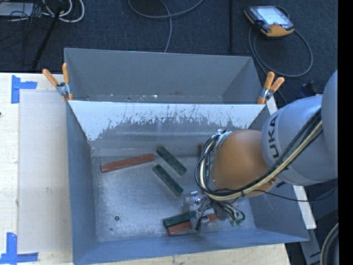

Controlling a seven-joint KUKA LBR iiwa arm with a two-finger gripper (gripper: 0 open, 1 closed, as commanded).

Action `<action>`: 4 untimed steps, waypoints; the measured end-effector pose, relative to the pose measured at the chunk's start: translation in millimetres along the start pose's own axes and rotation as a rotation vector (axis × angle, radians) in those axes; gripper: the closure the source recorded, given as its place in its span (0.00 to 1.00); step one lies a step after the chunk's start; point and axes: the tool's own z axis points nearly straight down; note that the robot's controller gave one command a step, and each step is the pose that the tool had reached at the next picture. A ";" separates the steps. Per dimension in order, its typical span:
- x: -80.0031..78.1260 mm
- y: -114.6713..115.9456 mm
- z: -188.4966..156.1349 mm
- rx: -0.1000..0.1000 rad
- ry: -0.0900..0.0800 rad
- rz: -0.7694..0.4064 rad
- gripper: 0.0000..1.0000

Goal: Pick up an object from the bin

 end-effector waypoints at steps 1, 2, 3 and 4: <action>0.0 0.0 0.0 0.000 0.000 0.001 1.00; -37.2 -26.2 -115.1 0.000 -0.001 -0.043 1.00; -37.1 -26.3 -115.1 0.000 -0.001 -0.042 1.00; -34.5 -29.1 -144.6 -0.002 0.004 -0.131 1.00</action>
Offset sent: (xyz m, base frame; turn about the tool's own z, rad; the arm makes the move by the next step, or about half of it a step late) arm 0.0420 -0.0175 0.1158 -0.0470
